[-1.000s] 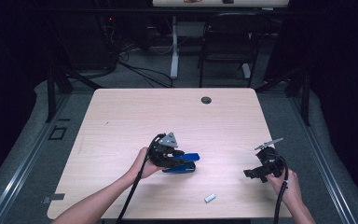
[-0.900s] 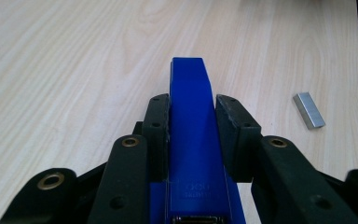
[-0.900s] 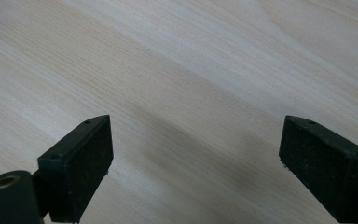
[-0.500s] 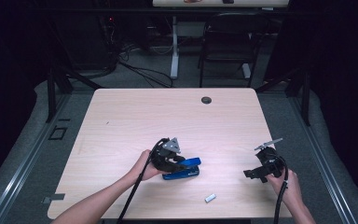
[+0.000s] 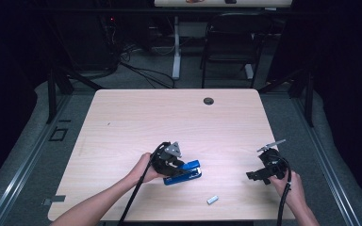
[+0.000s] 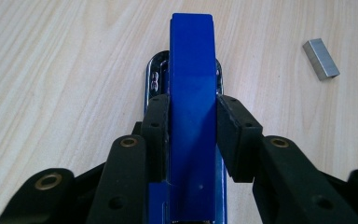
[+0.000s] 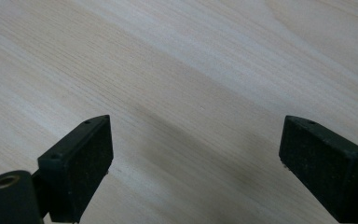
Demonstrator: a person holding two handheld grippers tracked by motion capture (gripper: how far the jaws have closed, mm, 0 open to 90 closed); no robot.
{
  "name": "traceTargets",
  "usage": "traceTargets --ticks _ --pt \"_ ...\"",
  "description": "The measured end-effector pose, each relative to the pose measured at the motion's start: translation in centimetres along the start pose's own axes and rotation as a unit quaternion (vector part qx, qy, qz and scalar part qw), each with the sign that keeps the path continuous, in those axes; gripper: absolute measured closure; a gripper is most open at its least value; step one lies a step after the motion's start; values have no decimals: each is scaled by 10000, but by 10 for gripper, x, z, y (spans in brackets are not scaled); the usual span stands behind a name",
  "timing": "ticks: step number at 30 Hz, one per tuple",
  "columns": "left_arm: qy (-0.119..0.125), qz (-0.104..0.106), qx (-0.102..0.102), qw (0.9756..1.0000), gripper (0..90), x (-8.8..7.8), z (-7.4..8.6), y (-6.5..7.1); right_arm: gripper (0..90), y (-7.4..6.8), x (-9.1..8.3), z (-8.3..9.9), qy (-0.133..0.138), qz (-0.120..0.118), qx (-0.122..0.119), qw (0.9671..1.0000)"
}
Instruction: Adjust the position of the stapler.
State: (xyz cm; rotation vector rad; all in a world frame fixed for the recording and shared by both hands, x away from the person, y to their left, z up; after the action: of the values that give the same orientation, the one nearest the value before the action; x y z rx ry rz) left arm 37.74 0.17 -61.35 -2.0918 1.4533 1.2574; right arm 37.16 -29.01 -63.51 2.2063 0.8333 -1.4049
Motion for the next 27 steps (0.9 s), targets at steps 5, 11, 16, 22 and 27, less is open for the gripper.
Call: traceTargets --ticks 5,11,16,22,27 --pt "-79 -135 -120 9998 571 6 -1 -1 91 -1 0 -1 9 -5 3 10000" --pt "-75 -138 -14 9999 608 12 -1 1 92 0 0 0 -17 -1 -16 10000" --pt "-113 -64 198 9997 655 13 -1 0 92 -1 1 -2 50 8 4 10000" --pt "-99 -82 453 9989 659 12 -1 0 92 -2 1 -3 71 33 25 10000" --pt "-110 -74 696 9975 661 13 -4 -1 92 -3 1 -3 11 -10 -38 10000"
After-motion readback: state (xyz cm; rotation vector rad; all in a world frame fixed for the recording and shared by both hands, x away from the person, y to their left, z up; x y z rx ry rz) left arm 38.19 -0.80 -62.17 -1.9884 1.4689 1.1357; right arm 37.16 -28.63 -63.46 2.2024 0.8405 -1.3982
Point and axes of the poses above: each handheld gripper's, and its own axes: x roughly forward along the jaws, z roughly out of its underside, y roughly to its right, the point moved 10 cm from there along x, roughly forward along the jaws, and after that the axes turned 14 degrees about -x, right-handed, at the moved point
